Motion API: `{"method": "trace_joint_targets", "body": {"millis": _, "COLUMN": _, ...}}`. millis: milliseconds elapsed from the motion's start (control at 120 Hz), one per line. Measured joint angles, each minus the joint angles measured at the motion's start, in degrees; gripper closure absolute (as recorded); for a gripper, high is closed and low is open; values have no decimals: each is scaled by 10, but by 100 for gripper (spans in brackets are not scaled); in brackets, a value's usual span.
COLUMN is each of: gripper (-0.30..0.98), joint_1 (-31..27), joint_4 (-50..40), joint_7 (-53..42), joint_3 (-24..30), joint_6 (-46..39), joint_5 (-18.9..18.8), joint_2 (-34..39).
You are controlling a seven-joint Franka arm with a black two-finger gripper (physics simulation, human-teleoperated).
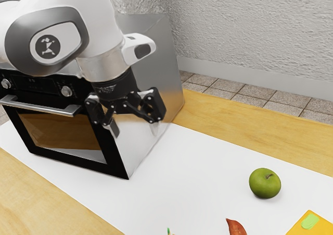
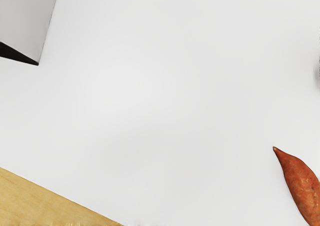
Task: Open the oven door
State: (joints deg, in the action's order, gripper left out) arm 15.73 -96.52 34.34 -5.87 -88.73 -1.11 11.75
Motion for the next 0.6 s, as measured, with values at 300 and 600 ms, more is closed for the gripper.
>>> {"method": "trace_joint_targets", "body": {"millis": 300, "gripper": 1, "joint_1": -166, "joint_4": -170, "joint_7": 85, "joint_3": -88, "joint_6": -122, "joint_5": 7, "joint_2": 218}}
{"method": "trace_joint_targets", "body": {"millis": 600, "gripper": 0, "joint_1": -347, "joint_4": -260, "joint_7": 166, "joint_3": -108, "joint_6": -288, "joint_5": 94, "joint_2": 226}}
